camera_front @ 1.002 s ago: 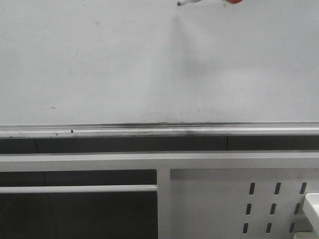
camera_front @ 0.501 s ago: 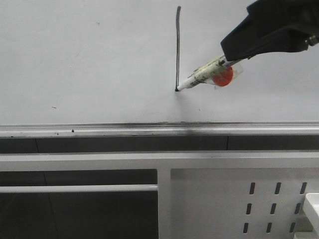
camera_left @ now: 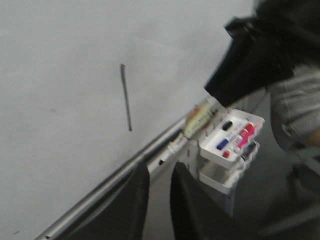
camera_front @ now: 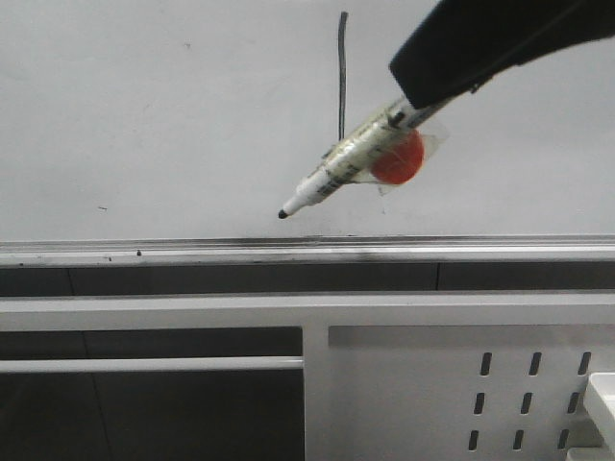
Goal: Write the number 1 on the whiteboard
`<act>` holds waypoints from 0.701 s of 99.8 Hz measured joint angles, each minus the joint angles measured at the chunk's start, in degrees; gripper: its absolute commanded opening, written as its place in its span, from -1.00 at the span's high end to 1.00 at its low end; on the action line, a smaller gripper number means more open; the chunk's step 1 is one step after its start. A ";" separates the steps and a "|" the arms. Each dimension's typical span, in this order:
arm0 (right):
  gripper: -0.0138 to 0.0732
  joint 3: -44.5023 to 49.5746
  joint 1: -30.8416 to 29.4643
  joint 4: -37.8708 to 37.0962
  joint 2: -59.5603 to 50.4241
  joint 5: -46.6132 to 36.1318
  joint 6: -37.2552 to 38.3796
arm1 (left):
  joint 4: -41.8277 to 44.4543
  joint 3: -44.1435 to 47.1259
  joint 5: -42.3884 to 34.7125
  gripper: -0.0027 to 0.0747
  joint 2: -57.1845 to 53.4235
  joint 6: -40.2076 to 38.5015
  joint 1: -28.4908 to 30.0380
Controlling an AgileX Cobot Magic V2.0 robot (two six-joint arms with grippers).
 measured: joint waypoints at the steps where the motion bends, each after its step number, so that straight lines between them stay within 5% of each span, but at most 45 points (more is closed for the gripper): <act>1: 0.85 -0.61 0.25 0.00 0.16 0.00 0.00 | 0.05 0.00 -0.27 0.14 0.42 0.23 0.00; 11: 0.85 -4.83 1.20 -1.45 1.88 5.40 -0.10 | 0.32 -0.74 -2.85 -0.13 6.79 3.17 0.00; 70: 0.85 -13.78 4.97 -5.22 7.63 13.55 -0.10 | 0.90 -15.47 -6.75 0.08 32.19 12.91 0.00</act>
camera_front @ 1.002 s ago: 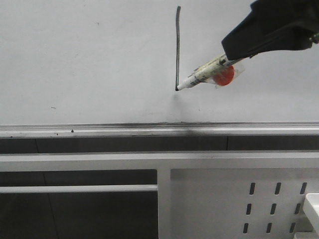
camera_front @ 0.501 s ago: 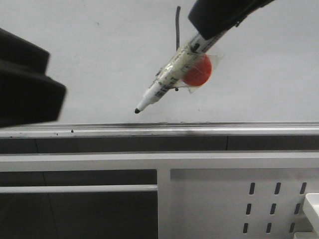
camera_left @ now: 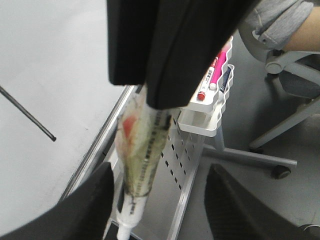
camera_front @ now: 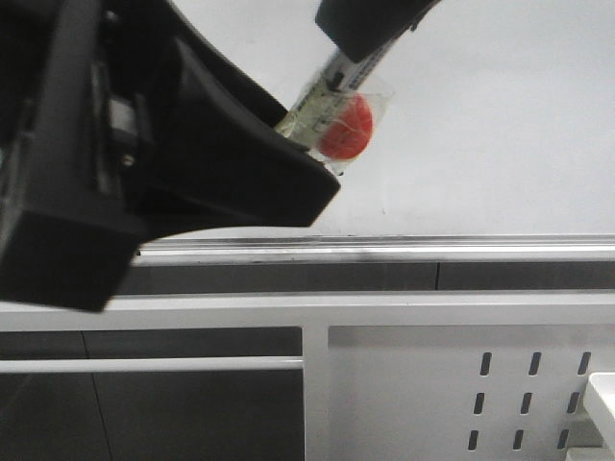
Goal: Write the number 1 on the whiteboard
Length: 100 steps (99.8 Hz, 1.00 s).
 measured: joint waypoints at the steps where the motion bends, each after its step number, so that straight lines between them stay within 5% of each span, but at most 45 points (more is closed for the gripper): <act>1: 0.85 0.00 0.00 0.00 0.00 0.00 0.00 | 0.00 -0.14 0.10 0.08 0.10 0.00 0.00; 17: 0.85 0.00 0.04 -0.11 0.00 0.11 0.00 | 0.00 -0.64 0.59 0.30 1.13 0.05 0.00; 32: 0.85 0.00 0.04 -0.11 0.00 0.23 0.00 | 0.00 -0.73 2.27 0.98 1.13 0.13 0.00; 59: 0.81 -0.22 0.13 -0.12 0.04 0.49 0.00 | 1.35 -0.73 2.57 0.98 1.13 1.23 -0.04; 66: 0.61 -0.22 0.13 -0.04 0.04 0.49 0.00 | 1.45 -0.73 2.57 0.98 1.13 1.23 -0.04; 83: -0.44 -0.36 0.13 -0.12 0.04 -0.37 0.00 | 1.45 -0.73 3.74 0.98 1.13 -1.88 -0.04; 100: -0.41 -1.16 -0.66 -1.01 -1.07 -1.50 0.00 | 1.45 -0.11 8.36 0.98 1.13 -7.52 -0.04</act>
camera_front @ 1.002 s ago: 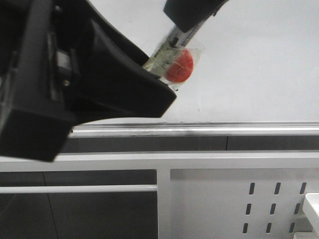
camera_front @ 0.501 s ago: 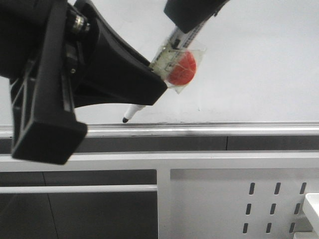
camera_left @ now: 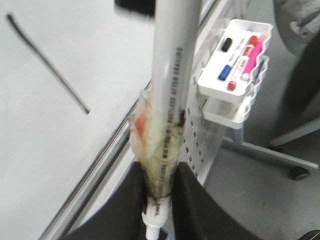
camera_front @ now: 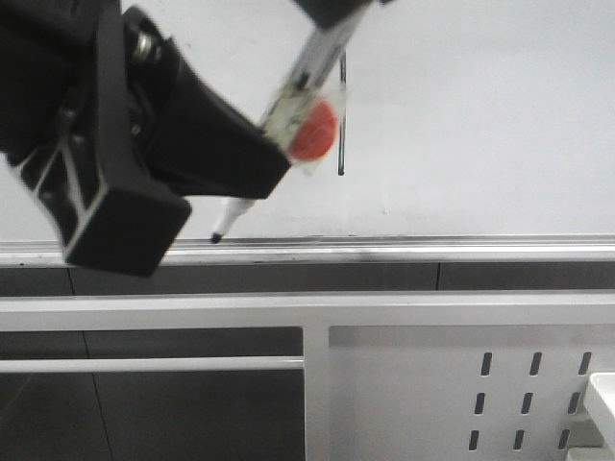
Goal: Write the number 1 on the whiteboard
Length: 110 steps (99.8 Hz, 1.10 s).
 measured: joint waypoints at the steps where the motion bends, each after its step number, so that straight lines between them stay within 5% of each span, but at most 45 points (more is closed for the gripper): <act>1: -0.40 -0.10 -0.25 -0.14 -0.25 0.00 0.00 | 0.00 0.20 0.34 0.98 0.00 -0.53 0.00; 21: -0.15 -0.47 -4.99 -1.33 -4.88 -0.23 0.00 | 0.41 2.11 7.84 0.98 0.00 -8.85 0.00; 54: -0.11 -0.47 -7.01 -1.54 -7.34 -0.12 0.00 | 15.56 2.38 18.56 0.98 0.09 -40.74 0.00; 82: -0.11 -0.47 -7.01 -1.54 -7.34 0.35 0.00 | 16.45 2.51 23.81 0.98 5.32 -52.10 0.00; 110: -0.11 -0.47 -7.01 -1.54 -7.34 0.48 0.00 | 16.45 2.51 28.35 0.98 7.10 -53.81 0.00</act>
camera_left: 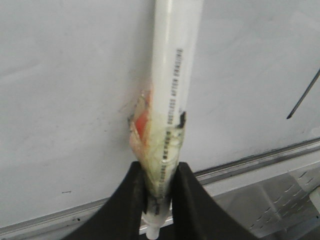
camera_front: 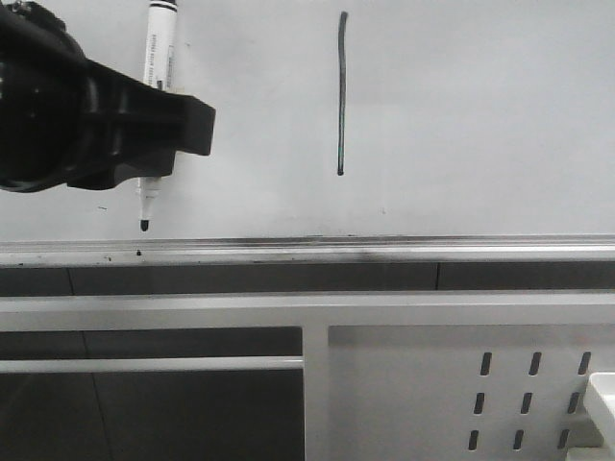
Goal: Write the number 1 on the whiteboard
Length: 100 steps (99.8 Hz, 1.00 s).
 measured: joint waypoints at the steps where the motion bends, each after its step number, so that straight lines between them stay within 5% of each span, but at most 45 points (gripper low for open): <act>1: -0.11 0.00 0.00 0.00 0.00 0.00 0.00 | 0.00 0.00 0.13 0.98 0.00 0.00 0.00; 100: -0.11 0.00 0.00 0.00 0.00 0.00 0.00 | -0.79 -3.01 3.84 0.98 4.01 -1.31 -0.69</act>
